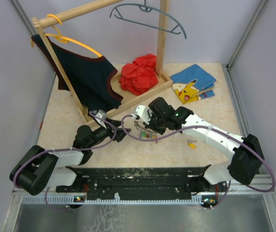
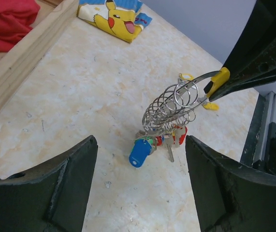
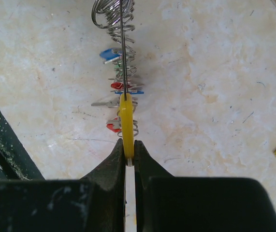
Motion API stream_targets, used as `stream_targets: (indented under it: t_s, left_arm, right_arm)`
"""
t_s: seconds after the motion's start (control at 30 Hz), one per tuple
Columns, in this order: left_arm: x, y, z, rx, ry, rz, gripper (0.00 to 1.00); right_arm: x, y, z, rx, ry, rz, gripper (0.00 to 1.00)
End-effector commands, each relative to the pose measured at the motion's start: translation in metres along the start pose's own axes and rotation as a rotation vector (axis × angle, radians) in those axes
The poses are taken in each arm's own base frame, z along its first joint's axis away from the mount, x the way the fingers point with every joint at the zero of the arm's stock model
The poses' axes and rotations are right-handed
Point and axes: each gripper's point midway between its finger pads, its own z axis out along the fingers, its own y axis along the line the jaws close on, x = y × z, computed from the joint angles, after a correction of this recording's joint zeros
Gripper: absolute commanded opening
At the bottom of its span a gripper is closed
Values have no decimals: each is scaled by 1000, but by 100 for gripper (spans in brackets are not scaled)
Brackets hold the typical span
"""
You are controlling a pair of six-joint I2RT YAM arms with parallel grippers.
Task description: Put the keys on the keyring
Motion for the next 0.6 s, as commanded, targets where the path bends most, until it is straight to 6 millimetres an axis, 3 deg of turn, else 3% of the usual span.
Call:
stream_targets:
  t_s: [0.0,0.3,0.57]
  left_arm:
    - [-13,-17,9,135,20,156,79]
    - [-17,-41,22,350,63,261,78]
    - [-14,-38,10,338,-14,36,77]
  right_arm:
    - [-19,-8,-13,10,-52,-16,0]
    - [-22,-8,-20,-20,-24,-62,0]
    - [-30,-15,-24,15,-115,9,0]
